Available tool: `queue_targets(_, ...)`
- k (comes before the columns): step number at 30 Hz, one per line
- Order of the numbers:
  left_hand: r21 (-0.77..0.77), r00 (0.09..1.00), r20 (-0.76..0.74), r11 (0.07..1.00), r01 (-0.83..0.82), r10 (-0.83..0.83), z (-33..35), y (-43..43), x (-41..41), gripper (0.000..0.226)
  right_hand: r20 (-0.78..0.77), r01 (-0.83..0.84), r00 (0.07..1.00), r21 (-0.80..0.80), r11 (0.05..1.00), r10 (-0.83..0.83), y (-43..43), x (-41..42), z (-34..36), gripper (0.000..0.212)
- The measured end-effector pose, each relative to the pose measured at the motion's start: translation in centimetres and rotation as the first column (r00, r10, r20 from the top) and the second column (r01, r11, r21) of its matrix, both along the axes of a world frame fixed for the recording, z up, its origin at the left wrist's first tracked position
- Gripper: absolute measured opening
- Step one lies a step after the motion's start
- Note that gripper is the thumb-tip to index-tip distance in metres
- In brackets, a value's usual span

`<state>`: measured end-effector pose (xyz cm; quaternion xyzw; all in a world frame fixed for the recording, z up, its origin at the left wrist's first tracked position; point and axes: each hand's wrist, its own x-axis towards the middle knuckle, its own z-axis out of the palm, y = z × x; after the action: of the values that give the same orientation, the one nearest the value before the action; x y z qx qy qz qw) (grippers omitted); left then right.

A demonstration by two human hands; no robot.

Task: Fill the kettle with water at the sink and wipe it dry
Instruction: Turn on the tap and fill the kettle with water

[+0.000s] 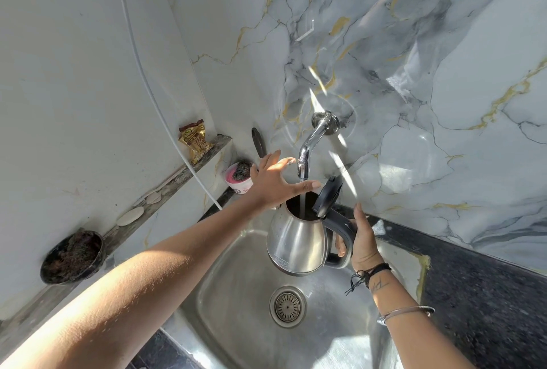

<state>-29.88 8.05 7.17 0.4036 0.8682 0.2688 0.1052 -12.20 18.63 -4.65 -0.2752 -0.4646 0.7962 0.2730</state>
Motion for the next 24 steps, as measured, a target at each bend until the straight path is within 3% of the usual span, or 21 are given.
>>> queue_targets(6, 0.088, 0.981, 0.186, 0.996, 0.030, -0.046, -0.1, 0.5, -0.6, 0.070, -0.051, -0.012, 0.999, -0.016, 1.000, 0.011, 0.1, -0.2, 0.1, 0.066)
queue_targets(8, 0.055, 0.956, 0.289, 0.998, 0.044, -0.058, 0.2, 0.6, -1.1, 0.063, -0.054, -0.007, 0.999, -0.013, 1.000, 0.007, 0.1, -0.2, 0.1, 0.065)
queue_targets(12, -0.013, 0.843, 0.537, 0.999, 0.052, -0.037, 0.7, 1.0, -1.7, 0.057, -0.058, -0.006, 0.998, -0.002, 1.000, 0.006, 0.2, -0.4, -0.3, 0.071)
queue_targets(19, 0.048, 0.638, 0.736, 0.957, 0.286, -0.227, 1.2, 1.8, -3.9, 0.049, -0.041, -0.015, 0.999, 0.035, 0.999, 0.017, 0.4, 0.1, -0.3, 0.068)
queue_targets(24, 0.074, 0.472, 0.854, 0.948, 0.309, -0.220, 1.5, 3.1, -5.0, 0.046, -0.041, -0.045, 0.998, 0.023, 0.999, 0.046, 0.3, 0.4, 0.2, 0.063)
